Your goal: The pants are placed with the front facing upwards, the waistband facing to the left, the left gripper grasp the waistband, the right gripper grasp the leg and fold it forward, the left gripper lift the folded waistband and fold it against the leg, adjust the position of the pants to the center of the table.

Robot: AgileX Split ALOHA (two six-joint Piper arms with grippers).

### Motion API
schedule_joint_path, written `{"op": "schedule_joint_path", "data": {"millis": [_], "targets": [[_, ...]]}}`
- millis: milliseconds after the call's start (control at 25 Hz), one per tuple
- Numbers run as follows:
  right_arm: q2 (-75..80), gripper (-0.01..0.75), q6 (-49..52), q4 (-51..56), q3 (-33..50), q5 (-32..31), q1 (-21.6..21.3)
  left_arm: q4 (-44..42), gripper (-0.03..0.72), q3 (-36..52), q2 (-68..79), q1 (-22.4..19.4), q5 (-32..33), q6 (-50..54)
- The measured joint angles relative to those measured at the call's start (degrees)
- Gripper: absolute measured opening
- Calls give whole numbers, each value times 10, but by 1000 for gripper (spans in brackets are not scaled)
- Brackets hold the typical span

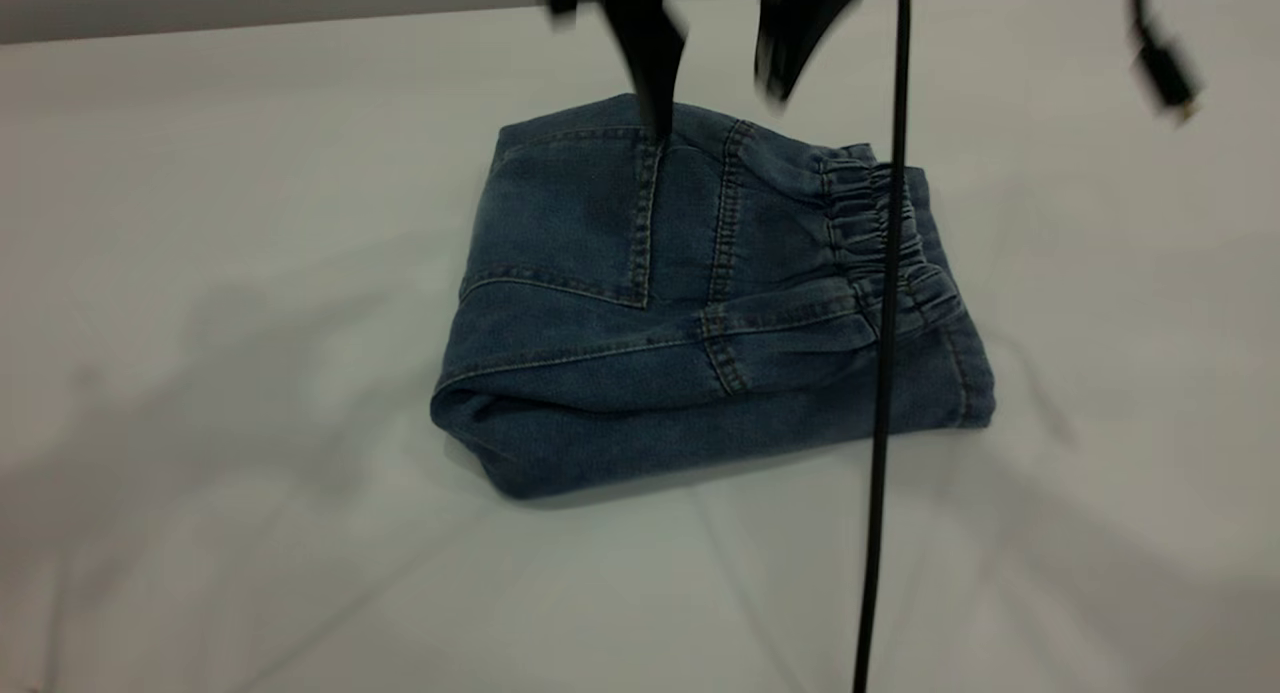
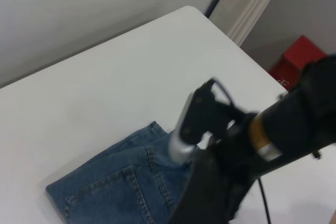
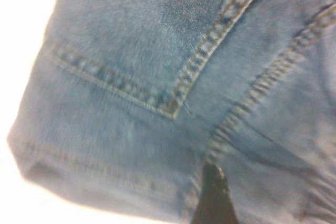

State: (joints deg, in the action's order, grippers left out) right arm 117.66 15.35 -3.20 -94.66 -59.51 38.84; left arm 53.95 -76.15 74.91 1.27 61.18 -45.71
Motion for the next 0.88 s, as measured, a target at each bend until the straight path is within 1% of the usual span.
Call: {"op": "schedule_joint_path", "data": {"millis": [280,400,520,720,880], "targets": [[-117,442,-103,-13,0,-103,0,-1,564,0,-46,1,65,15],[-156,441,-129,-4,6,-104,0,-5,562,1,-75,1,90,51],[-190,433,-146,41,39,-105,0,-7,542,12,-112,1,90,86],[-266,424,-172,126,125,-105,0,-59,486,57,-194,1,90,143],[-344,424,-173,152,204,-105,0,-122,477,107,-286,1,90,204]]}}
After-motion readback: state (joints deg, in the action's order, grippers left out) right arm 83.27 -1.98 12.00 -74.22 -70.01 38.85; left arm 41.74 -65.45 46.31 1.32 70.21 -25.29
